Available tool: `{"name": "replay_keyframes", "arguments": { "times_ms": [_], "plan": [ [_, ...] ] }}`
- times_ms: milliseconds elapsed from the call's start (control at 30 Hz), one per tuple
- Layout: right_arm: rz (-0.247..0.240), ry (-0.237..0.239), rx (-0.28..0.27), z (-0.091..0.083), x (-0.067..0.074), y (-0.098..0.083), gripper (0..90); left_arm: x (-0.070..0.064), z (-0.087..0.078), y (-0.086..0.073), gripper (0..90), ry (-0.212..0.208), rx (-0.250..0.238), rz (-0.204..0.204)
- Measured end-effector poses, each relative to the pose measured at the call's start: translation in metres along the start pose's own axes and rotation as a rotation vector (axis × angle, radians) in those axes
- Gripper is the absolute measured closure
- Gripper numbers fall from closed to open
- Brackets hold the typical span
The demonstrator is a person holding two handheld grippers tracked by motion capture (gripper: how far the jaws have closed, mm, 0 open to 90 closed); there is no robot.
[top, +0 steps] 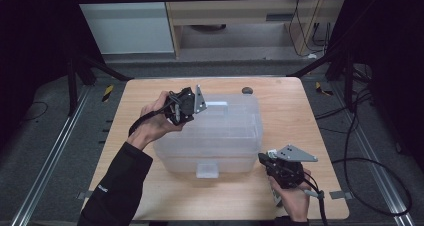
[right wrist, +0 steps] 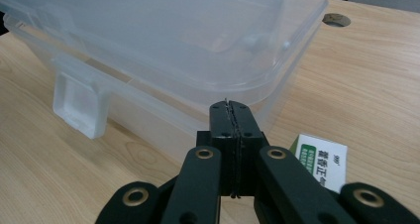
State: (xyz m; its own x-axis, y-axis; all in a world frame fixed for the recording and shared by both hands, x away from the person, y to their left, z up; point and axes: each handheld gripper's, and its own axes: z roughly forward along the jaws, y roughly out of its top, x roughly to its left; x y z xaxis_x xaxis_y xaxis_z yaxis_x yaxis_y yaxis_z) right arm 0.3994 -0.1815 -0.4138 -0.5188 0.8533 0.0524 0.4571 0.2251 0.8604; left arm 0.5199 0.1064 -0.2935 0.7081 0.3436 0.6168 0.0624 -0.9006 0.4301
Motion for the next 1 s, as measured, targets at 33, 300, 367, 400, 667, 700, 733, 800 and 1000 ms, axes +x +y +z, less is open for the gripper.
{"name": "replay_keyframes", "arguments": {
  "times_ms": [33,300,367,400,667,700,733,800,1000],
  "plan": [
    [0.003,0.003,0.001,0.001,0.0,0.0,90.0,0.001,0.0,0.0,68.0,0.0,0.0,-0.007],
    [0.017,0.002,-0.002,0.004,0.0,-0.005,90.0,0.007,0.001,0.002,67.6,-0.003,0.002,-0.017],
    [0.021,0.003,-0.004,0.004,0.001,-0.005,90.0,0.009,0.002,0.003,67.5,-0.002,0.001,-0.023],
    [0.019,0.005,-0.006,0.005,0.001,-0.005,90.0,0.01,0.002,0.003,67.5,-0.001,0.001,-0.023],
    [0.029,0.003,-0.014,0.007,0.0,-0.003,90.0,0.018,0.005,0.004,66.8,0.004,-0.009,-0.049],
    [0.025,0.001,-0.013,0.007,-0.001,-0.003,90.0,0.019,0.005,0.005,66.8,0.007,-0.007,-0.046],
    [0.024,0.001,-0.014,0.007,-0.001,-0.002,90.0,0.019,0.005,0.005,66.8,0.015,-0.007,-0.046],
    [0.03,0.004,-0.026,0.005,-0.002,0.0,90.0,0.02,0.007,0.006,66.8,0.02,-0.008,-0.052],
    [0.031,0.008,-0.042,0.009,-0.004,0.008,90.0,0.025,0.009,0.007,66.6,0.025,-0.012,-0.063]
  ]
}}
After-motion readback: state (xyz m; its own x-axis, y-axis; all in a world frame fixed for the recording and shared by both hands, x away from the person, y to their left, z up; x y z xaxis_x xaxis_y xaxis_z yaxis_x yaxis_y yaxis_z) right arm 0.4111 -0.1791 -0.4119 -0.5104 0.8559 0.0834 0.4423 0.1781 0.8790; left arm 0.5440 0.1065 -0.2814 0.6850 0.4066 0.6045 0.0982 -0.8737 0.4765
